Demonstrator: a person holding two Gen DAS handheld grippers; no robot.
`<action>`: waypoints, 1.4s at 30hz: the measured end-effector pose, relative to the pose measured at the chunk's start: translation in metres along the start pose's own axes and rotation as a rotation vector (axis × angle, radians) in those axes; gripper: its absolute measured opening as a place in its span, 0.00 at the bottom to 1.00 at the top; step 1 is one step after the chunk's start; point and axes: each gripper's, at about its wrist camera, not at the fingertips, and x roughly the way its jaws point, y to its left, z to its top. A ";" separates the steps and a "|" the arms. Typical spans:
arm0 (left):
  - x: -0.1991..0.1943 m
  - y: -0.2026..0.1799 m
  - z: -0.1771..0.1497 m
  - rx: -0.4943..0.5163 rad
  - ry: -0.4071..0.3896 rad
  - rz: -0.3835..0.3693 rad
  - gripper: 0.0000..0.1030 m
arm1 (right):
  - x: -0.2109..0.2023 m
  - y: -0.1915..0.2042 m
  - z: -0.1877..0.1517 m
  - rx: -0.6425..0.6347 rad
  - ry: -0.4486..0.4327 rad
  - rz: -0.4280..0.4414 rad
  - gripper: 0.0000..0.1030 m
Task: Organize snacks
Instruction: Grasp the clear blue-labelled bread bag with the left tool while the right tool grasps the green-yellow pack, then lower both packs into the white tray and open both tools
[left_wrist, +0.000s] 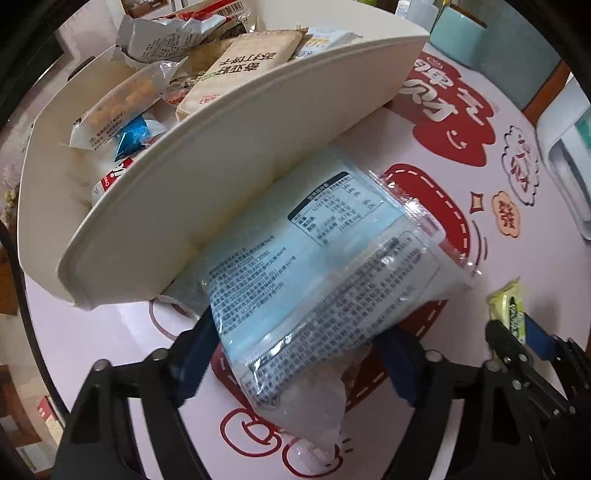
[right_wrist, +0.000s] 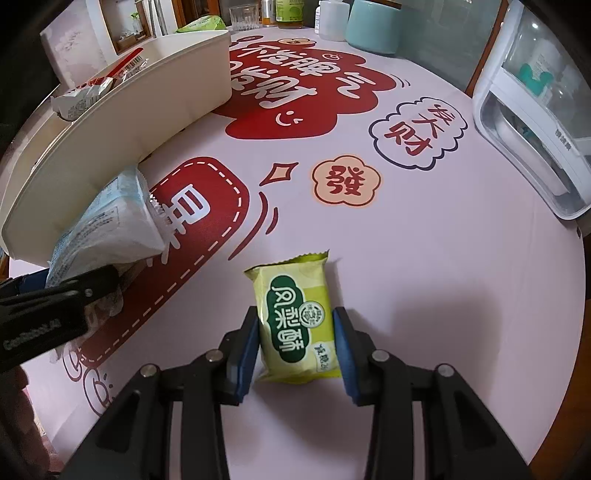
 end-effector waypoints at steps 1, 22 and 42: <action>-0.002 0.001 0.000 -0.004 0.004 -0.021 0.69 | 0.000 0.000 0.000 0.000 -0.001 0.000 0.37; -0.090 0.009 -0.041 0.185 -0.010 -0.225 0.62 | -0.070 0.015 -0.011 0.077 -0.112 0.047 0.37; -0.222 0.101 0.037 0.342 -0.310 -0.185 0.63 | -0.184 0.117 0.013 0.106 -0.339 0.142 0.37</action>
